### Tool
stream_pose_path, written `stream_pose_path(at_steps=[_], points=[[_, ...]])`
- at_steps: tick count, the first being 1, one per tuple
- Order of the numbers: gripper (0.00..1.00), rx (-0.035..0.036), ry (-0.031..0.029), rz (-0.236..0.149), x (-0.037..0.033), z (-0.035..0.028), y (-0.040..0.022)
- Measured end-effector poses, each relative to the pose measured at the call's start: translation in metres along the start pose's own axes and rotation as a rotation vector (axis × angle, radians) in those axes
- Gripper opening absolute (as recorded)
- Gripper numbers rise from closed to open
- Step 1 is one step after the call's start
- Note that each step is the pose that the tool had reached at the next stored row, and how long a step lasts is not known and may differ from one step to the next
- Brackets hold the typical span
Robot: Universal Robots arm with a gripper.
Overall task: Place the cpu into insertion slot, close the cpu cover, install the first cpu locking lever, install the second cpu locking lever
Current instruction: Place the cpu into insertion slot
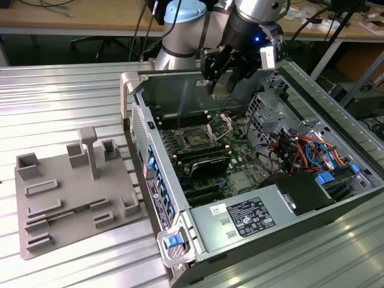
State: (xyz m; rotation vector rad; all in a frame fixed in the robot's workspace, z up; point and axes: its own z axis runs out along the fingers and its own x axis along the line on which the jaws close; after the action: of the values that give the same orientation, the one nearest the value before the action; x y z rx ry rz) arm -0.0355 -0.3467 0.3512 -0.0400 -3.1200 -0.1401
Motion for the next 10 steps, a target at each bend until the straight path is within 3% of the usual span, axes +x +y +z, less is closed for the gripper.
stream_pose_path(at_steps=[10], points=[[0.55, 0.0001, 0.0001, 0.000, -0.0001, 0.0032, -0.0016]])
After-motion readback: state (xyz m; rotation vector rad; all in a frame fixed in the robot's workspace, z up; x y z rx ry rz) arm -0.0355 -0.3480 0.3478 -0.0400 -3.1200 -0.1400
